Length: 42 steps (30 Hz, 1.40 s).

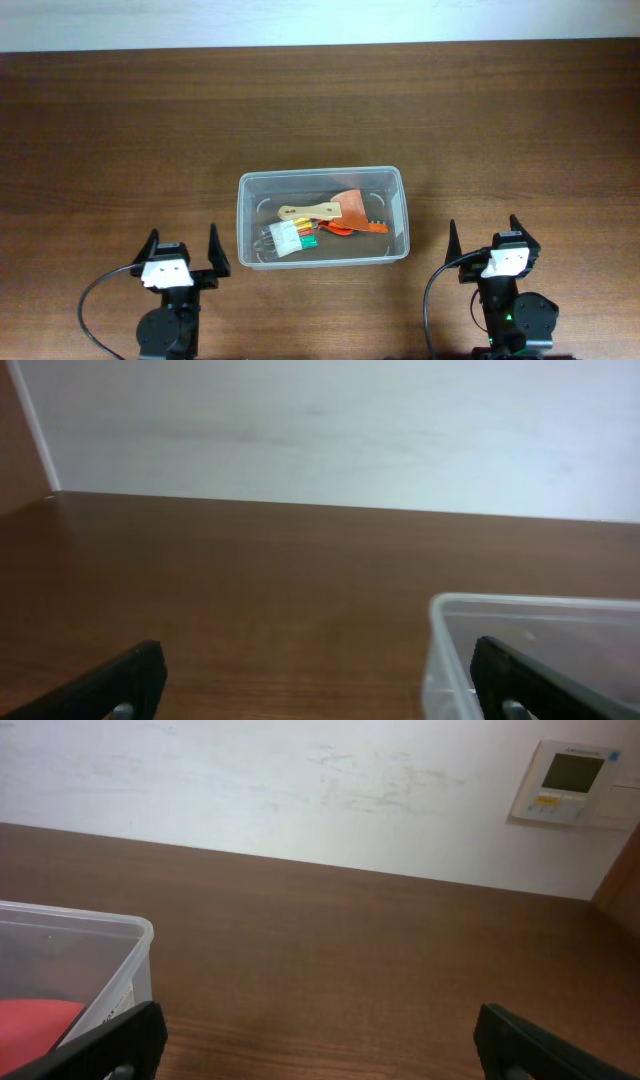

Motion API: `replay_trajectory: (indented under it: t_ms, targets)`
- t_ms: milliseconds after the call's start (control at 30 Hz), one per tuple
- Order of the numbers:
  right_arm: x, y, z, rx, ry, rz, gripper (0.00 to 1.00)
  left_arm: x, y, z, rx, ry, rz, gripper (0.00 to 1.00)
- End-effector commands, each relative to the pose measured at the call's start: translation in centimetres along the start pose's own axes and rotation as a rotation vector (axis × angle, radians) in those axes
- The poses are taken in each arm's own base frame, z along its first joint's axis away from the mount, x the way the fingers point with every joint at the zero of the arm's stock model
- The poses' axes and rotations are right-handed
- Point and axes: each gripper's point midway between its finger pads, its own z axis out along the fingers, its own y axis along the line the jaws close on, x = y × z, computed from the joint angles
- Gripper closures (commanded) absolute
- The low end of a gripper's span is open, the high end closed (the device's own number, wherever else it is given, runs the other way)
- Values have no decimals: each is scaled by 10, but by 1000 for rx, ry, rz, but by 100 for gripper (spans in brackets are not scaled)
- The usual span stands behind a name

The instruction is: Pack container

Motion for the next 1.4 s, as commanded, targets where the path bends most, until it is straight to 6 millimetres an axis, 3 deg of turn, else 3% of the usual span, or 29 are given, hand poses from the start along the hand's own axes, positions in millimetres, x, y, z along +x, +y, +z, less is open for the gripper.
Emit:
replay_trajectory:
  t_ms: [0,1367]
  targets:
    - [4,-3,0,18,5,6,1,5,-23,-2,136,14,66,1]
    - [4,-3,0,18,5,6,1,5,-26,-2,152,13,74,1]
